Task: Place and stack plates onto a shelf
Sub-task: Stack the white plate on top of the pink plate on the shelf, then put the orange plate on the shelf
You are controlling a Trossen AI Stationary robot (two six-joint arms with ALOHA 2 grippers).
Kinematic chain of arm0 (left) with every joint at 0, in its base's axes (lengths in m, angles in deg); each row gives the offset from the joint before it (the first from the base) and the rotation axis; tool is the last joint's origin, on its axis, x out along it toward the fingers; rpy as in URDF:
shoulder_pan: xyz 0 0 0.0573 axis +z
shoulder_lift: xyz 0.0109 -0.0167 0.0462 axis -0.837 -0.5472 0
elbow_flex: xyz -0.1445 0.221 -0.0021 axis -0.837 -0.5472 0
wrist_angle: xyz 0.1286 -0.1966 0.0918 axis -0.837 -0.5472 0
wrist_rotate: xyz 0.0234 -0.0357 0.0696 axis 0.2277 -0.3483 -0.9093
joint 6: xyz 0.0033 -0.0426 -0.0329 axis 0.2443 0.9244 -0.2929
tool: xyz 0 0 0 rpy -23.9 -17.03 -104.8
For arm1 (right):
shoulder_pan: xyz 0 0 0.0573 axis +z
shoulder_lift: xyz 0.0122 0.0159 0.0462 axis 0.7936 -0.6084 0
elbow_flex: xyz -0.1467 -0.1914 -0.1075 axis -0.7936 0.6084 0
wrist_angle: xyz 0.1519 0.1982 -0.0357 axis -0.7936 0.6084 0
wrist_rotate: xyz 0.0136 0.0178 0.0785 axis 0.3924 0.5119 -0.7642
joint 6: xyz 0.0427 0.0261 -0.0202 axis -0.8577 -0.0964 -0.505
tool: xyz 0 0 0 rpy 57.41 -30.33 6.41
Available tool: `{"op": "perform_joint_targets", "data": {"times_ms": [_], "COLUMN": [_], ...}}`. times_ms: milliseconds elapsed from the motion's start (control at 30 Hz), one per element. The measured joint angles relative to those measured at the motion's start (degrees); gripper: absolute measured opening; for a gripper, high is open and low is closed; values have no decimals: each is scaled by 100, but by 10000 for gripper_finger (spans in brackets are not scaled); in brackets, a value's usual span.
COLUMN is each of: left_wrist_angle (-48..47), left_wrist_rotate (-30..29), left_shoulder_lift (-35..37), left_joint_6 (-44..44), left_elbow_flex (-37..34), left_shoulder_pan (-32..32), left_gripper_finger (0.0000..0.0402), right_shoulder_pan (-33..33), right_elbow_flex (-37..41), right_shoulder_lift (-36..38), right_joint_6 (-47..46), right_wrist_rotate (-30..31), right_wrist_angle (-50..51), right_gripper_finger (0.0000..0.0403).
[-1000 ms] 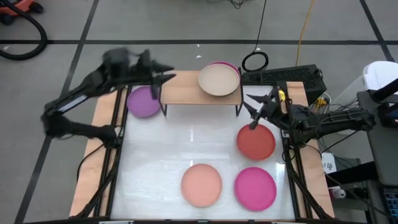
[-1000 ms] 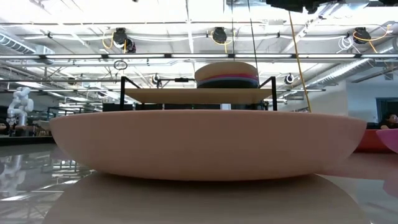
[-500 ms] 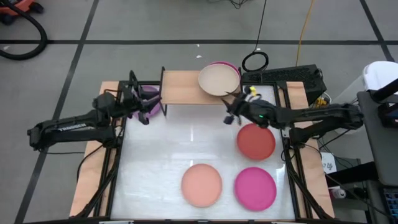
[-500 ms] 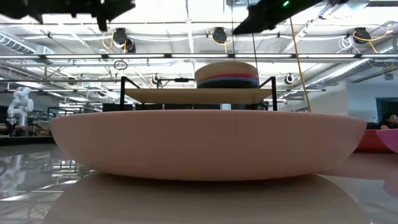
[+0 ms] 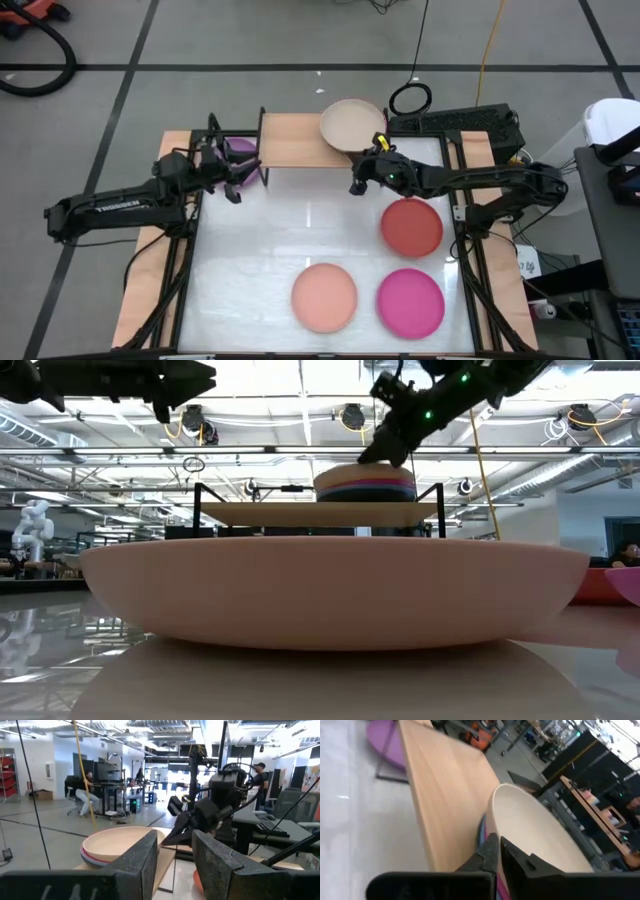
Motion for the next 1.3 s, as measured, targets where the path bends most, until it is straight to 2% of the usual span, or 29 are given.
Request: {"op": "perform_joint_targets", "data": {"times_ms": [300,500,567,633,700,800,867,933,1100,1300], "left_wrist_angle": [-21,-64,-153,-202,-181,-128,-131,-131,-149,-239], "left_wrist_rotate": [2,4,7,7,7,7,7,7,7,11], "left_shoulder_lift": [0,0,-2,-4,-4,-2,-4,-4,-3,-4], "left_joint_6": [-53,20,110,92,87,154,172,174,225,271], "left_elbow_flex": [0,0,0,0,0,2,2,2,4,4], "left_shoulder_pan": [0,0,0,0,0,0,0,0,0,0], "left_gripper_finger": [126,126,126,126,126,126,126,126,126,126], "right_shoulder_pan": [-216,359,502,605,677,825,974,1181,1622,2092], "right_elbow_flex": [6,2,-4,-4,1,2,2,2,4,4], "right_shoulder_lift": [81,976,1332,1585,1781,1927,1908,1793,1183,336], "right_joint_6": [-74,5,-34,-499,-1397,-2693,-3313,-3691,-4389,-4533], "right_wrist_rotate": [14,11,27,179,20,-1023,-1889,-2292,-2303,-2439], "right_wrist_angle": [82,464,1015,1835,2850,3928,4358,4699,5727,5547], "right_gripper_finger": [1,5,11,26,48,87,112,132,147,143]}}
